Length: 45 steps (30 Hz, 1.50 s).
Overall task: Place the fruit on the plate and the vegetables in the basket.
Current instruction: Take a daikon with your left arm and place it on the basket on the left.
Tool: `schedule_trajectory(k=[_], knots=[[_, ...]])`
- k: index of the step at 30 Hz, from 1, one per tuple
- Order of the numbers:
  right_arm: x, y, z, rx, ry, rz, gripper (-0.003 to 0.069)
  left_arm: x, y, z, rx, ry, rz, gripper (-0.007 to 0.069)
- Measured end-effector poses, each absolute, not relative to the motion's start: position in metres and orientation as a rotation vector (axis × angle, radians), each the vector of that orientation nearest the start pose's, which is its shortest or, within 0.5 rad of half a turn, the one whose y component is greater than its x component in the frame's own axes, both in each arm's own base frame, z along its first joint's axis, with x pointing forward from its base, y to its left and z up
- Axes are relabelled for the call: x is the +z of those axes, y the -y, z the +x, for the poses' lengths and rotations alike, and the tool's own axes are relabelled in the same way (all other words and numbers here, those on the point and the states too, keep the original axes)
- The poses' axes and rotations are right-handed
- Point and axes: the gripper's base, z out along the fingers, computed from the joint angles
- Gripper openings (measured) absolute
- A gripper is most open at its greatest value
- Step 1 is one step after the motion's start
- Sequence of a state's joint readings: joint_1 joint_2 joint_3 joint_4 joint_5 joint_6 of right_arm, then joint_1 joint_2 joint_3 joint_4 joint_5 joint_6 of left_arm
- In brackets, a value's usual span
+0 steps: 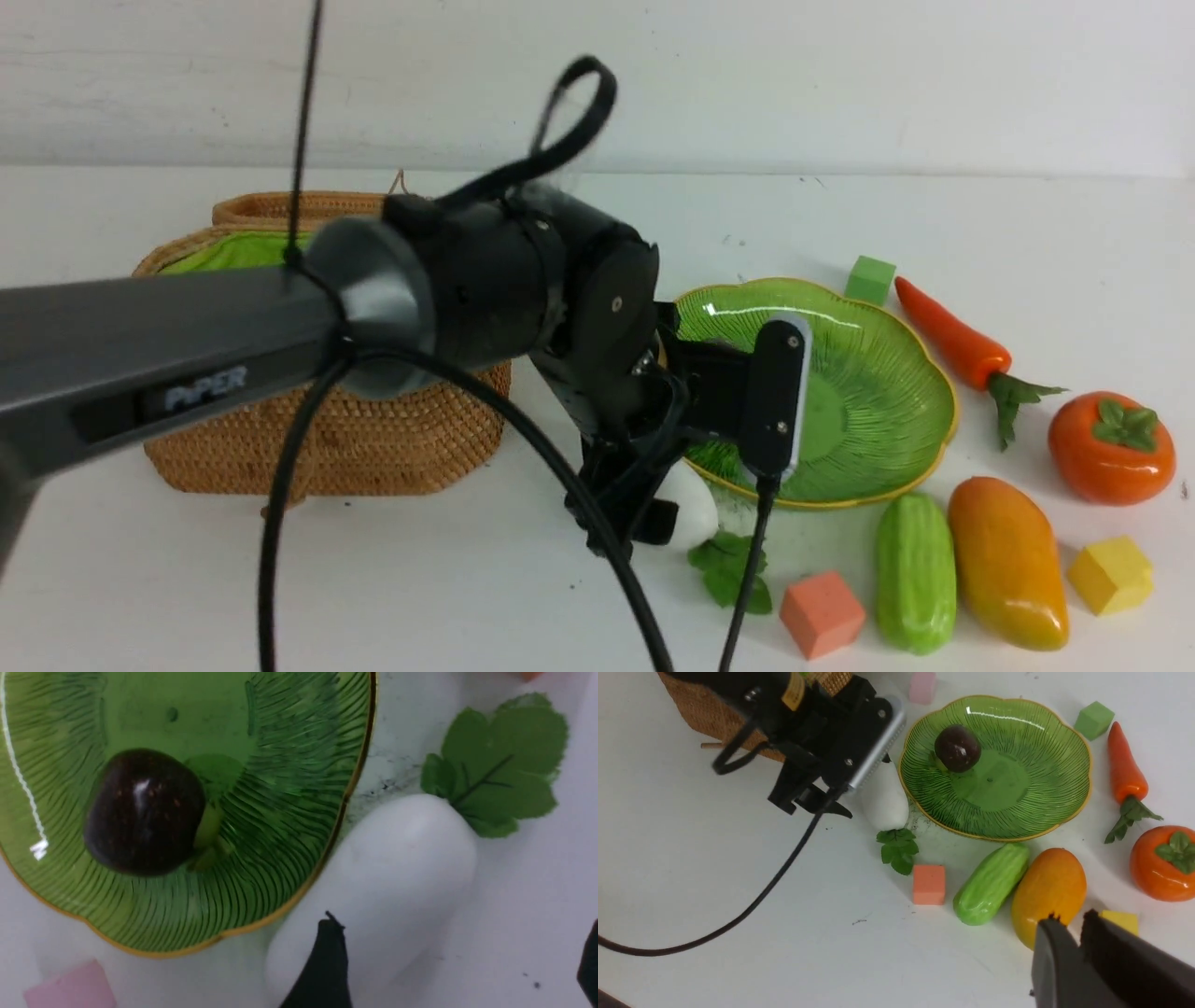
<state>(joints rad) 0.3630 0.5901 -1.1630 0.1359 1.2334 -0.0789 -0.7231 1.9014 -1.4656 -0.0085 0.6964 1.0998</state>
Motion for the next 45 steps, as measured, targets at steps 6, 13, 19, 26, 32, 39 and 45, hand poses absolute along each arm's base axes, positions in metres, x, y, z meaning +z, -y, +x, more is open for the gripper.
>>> schedule_trajectory(k=[6,13,19,26,32,39,45], knots=[[0.433,-0.028,0.041,0.331,-2.103,-0.500,0.0089,0.202,0.283,0.321,0.132,-1.604,2.121,0.0544],[0.428,-0.029,0.043,0.329,-2.123,-0.503,0.0089,0.201,0.279,0.316,0.115,-1.647,2.178,0.0423],[0.428,-0.029,0.043,0.329,-2.123,-0.503,0.0089,0.203,0.278,0.309,0.027,-1.719,2.189,0.0433],[0.428,-0.029,0.043,0.329,-2.123,-0.503,0.0092,0.201,0.278,0.307,-0.015,-1.763,2.165,0.0612],[0.428,-0.029,0.043,0.329,-2.123,-0.503,0.0094,0.210,0.275,0.305,0.012,-1.749,2.177,0.0665],[0.428,-0.029,0.043,0.328,-2.122,-0.503,0.0097,0.203,0.272,0.303,0.024,-1.755,2.200,0.0640],[0.428,-0.029,0.043,0.328,-2.122,-0.503,0.0097,0.182,0.273,0.307,0.044,-1.759,2.228,0.0580]])
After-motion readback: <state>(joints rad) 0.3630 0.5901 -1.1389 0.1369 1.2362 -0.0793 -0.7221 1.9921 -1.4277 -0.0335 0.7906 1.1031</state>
